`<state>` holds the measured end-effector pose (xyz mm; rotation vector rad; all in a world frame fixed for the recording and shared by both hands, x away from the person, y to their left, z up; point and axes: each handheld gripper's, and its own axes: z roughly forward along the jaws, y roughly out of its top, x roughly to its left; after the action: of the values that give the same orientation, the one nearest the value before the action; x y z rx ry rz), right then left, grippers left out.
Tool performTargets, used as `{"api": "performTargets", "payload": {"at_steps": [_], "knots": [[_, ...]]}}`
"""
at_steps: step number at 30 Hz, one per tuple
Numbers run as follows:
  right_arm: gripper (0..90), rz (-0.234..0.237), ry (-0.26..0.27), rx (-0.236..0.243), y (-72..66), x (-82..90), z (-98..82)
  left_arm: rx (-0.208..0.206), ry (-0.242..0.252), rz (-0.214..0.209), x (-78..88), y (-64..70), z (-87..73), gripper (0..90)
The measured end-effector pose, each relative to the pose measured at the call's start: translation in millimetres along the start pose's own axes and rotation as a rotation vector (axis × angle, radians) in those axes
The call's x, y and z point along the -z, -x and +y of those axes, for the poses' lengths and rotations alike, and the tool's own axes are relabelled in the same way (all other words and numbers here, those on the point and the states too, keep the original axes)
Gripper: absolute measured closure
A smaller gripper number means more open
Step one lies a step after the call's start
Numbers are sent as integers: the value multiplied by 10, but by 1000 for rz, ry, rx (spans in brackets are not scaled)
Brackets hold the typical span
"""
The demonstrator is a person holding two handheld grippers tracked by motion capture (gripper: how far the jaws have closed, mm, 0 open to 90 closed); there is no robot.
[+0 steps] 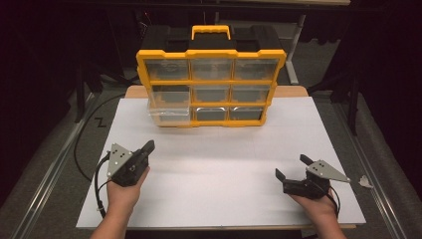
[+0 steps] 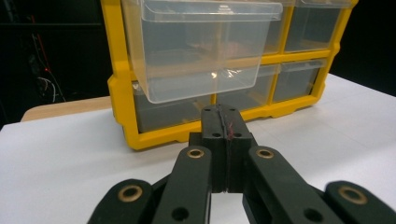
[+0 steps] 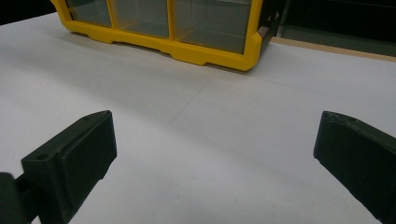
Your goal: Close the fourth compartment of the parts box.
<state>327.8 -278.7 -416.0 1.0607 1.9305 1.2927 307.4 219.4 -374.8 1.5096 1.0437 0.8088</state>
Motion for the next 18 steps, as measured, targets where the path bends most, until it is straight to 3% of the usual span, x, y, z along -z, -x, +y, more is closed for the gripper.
{"api": "performTargets", "payload": {"at_steps": [13,15,18], "knots": [[7,5,7,-5,3,3,-12,45,-23,7,-318,35,104,896],[7,4,8,-5,4,3,-13,36,-23,1,-352,49,130,895],[7,6,10,-7,8,7,-12,-14,-20,-5,-408,98,177,896]]}}
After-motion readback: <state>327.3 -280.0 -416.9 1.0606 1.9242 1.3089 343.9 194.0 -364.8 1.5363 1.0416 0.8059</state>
